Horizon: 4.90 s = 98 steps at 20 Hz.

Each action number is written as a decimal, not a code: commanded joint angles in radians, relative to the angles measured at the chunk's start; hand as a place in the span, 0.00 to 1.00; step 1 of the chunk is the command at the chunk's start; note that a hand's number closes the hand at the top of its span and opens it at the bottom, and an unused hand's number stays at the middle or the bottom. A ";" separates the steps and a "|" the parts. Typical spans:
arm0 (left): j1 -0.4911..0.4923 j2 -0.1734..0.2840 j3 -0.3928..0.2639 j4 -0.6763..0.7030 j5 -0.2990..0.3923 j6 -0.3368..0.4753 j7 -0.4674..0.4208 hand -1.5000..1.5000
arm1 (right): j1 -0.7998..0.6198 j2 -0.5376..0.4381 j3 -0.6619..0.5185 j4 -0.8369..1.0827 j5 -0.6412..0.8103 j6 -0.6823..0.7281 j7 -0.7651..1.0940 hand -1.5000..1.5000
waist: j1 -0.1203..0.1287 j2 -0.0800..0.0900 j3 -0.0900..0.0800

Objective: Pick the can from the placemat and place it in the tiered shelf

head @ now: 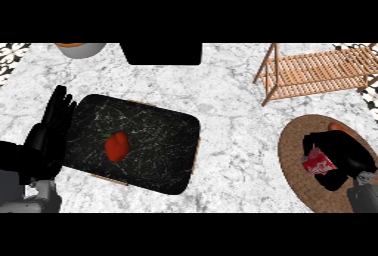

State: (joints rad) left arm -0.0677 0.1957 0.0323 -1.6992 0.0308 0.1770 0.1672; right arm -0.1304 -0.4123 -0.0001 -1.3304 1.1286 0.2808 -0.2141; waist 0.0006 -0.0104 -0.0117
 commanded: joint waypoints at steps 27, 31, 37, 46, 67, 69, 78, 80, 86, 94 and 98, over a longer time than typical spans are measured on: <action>-0.022 -0.045 -0.009 -0.038 -0.046 0.013 0.050 0.50 | -0.308 0.016 -0.533 -0.582 -0.628 0.364 0.655 1.00 | 0.005 0.010 0.012; 0.004 -0.021 0.035 0.024 -0.015 -0.044 -0.018 0.50 | -0.340 -0.019 -0.542 -0.450 -0.611 0.261 0.589 1.00 | 0.005 0.011 0.012; -0.013 -0.037 0.002 -0.074 -0.057 -0.007 0.085 0.50 | -0.398 -0.069 -0.522 -0.188 -0.551 0.110 0.460 1.00 | 0.010 0.011 0.012; -0.045 -0.049 0.029 0.087 -0.050 -0.041 -0.061 0.50 | -0.594 -0.057 -0.452 0.227 -0.471 -0.163 0.301 1.00 | 0.017 0.015 0.012; -0.051 -0.061 0.019 0.015 -0.067 -0.042 0.021 0.50 | -0.868 -0.163 -0.517 0.969 -0.523 -0.346 -0.017 0.00 | 0.033 0.023 0.013; -0.066 -0.032 0.057 0.035 -0.044 -0.064 0.012 0.50 | -0.890 -0.203 -0.525 0.979 -0.544 -0.279 -0.013 0.00 | 0.029 0.021 0.013; -0.033 -0.076 0.040 0.060 -0.068 -0.037 -0.046 0.50 | -0.906 -0.219 -0.622 0.983 -0.682 -0.256 -0.131 0.00 | 0.019 0.018 0.013; -0.014 -0.063 0.046 0.016 -0.039 -0.064 -0.024 0.50 | -0.938 -0.284 -0.645 0.984 -0.699 -0.253 -0.078 0.00 | 0.023 0.017 0.013; -0.038 -0.039 0.067 0.036 -0.052 -0.062 -0.009 0.50 | -0.878 -0.432 -0.698 1.003 -0.752 -0.200 -0.027 0.00 | 0.009 0.017 0.013; -0.003 -0.030 0.070 -0.034 -0.024 -0.089 0.018 0.50 | -0.747 -0.636 -0.773 1.070 -0.825 -0.065 -0.010 0.00 | 0.014 0.017 0.014; -0.022 -0.082 0.028 0.038 -0.057 -0.066 -0.033 0.50 | -0.720 -0.709 -0.795 1.104 -0.855 0.041 -0.042 0.00 | 0.020 0.024 0.015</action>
State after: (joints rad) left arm -0.0720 0.1326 0.0729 -1.7047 -0.0173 0.1075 0.1605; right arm -0.8691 -1.0450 -0.7737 -0.2519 0.3012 0.2414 -0.2552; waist 0.0170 0.0096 0.0030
